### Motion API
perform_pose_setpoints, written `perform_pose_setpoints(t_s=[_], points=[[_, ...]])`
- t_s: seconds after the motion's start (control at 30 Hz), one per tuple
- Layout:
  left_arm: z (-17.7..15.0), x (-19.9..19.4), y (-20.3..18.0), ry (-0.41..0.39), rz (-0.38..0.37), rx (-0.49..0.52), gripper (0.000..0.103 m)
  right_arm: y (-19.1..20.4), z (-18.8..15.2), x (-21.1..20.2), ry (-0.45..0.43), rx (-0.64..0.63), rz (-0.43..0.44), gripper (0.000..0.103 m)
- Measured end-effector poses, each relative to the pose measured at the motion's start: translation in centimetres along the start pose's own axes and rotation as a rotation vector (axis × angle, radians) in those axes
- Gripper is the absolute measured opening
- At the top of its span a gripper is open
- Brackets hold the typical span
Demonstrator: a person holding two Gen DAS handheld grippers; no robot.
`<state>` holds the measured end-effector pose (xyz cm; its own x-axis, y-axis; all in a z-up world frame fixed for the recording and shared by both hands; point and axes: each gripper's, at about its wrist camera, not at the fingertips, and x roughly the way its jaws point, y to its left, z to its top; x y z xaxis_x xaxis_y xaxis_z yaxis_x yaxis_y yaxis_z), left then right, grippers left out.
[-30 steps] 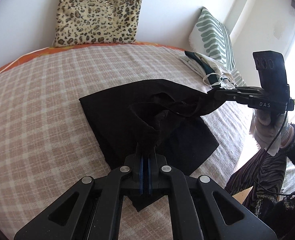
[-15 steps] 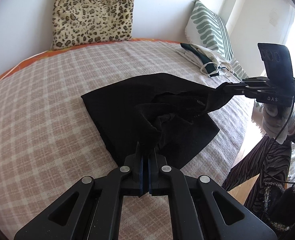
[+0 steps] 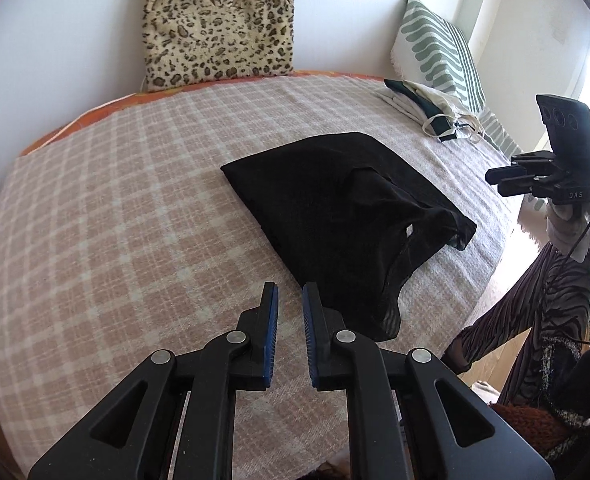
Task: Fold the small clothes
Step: 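Open both grippers and lift them off the folded bundle, then press the edges of the folded bundle with both open grippers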
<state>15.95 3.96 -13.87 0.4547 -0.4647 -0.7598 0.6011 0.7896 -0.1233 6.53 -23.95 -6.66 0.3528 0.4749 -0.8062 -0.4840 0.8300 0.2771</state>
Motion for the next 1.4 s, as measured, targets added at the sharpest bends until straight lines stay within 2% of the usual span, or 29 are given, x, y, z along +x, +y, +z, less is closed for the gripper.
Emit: perform_pose_setpoints(t_s=[0.1,0.17,0.23,0.37,0.43,0.7,0.87,1.07,1.17,1.27,1.4], points=[[1.2,0.8,-0.5,-0.017,-0.002,-0.005,0.018,0.1,0.8,1.2,0.000,0.000,-0.014,0.029],[2.1,1.9,-0.3,-0.024,-0.004,-0.037,0.036,0.0,1.3,2.3,0.008,0.012,-0.032,0.029],[3.0,3.1,0.7,-0.033,-0.029,-0.119,0.040,-0.7,1.9,3.4,0.005,0.042,-0.052,0.029],[4.6,5.9,3.8,-0.016,-0.107,-0.314,0.039,-3.5,3.6,6.0,0.012,0.178,-0.043,0.031],[5.3,6.8,5.1,-0.032,-0.106,-0.382,0.039,-5.4,4.5,7.0,-0.004,0.251,-0.058,0.032],[6.3,9.7,7.9,-0.033,-0.165,-0.519,0.037,-13.1,6.8,10.2,-0.050,0.540,0.036,0.032],[6.6,10.7,8.5,-0.028,-0.208,-0.545,0.036,-13.6,7.5,12.5,-0.014,0.549,0.070,0.032],[7.1,11.1,9.5,-0.051,-0.268,-0.591,0.012,-13.3,8.1,14.1,0.004,0.550,0.094,0.032],[7.2,10.7,9.5,-0.057,-0.270,-0.581,0.012,-13.5,8.3,14.3,0.000,0.553,0.099,0.032],[7.1,10.6,9.7,-0.038,-0.195,-0.570,0.012,-13.6,8.2,14.5,0.007,0.550,0.089,0.032],[6.4,11.5,10.4,0.003,-0.235,-0.635,0.016,-14.3,7.6,14.8,0.011,0.585,0.109,0.032]])
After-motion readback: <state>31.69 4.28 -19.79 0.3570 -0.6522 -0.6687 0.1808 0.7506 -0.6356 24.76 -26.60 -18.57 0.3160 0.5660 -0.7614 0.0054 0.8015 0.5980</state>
